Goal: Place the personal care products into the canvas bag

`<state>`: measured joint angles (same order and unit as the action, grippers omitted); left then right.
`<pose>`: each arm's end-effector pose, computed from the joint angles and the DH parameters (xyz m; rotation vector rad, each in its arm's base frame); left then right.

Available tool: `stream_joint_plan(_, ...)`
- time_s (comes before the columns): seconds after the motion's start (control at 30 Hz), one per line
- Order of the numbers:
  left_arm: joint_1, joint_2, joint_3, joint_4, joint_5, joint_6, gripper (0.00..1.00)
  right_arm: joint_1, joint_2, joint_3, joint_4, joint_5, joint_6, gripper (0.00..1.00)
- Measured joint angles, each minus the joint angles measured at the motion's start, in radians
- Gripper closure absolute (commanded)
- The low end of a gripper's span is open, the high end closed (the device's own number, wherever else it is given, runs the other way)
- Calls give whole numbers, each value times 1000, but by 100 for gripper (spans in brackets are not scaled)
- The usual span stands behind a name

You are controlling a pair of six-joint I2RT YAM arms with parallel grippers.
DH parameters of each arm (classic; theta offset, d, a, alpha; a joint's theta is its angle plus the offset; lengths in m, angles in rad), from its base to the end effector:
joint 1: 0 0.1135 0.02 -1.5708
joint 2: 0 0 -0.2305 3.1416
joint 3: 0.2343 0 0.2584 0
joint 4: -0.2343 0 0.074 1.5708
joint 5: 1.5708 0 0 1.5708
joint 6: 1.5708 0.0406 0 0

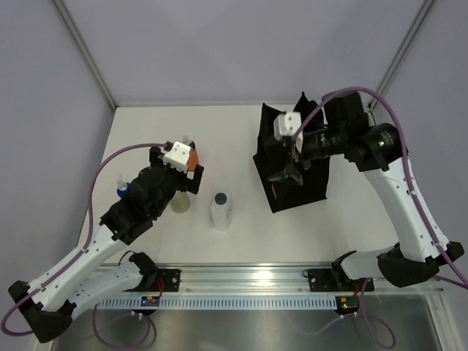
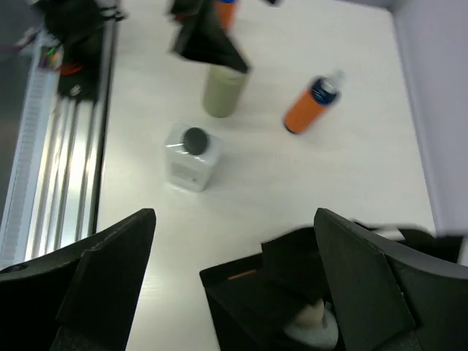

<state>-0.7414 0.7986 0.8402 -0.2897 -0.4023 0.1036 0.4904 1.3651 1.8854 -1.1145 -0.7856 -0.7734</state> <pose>0.1699 -0.1340 0.3217 0.4716 1.7367 -0.0895 0.2037 0.1413 0.4586 -1.5314 1.3493 0.6683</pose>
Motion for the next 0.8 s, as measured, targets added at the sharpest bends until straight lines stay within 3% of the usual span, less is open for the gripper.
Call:
stream_joint_plan(0.1, 2, -51, -14, 27, -16, 1, 1, 65, 6, -114, -109, -123, -340, 5)
stream_joint_plan(0.23, 2, -108, -45, 51, -72, 8, 1, 150, 105, -219, -116, -101, -561, 5)
stream_joint_plan(0.57, 10, -142, -77, 71, -207, 55, 1, 320, 365, -181, 54, 125, -688, 0)
stream_joint_plan(0.8, 37, -187, -97, 84, -272, 76, 1, 417, 495, -129, 2, 204, -779, 0)
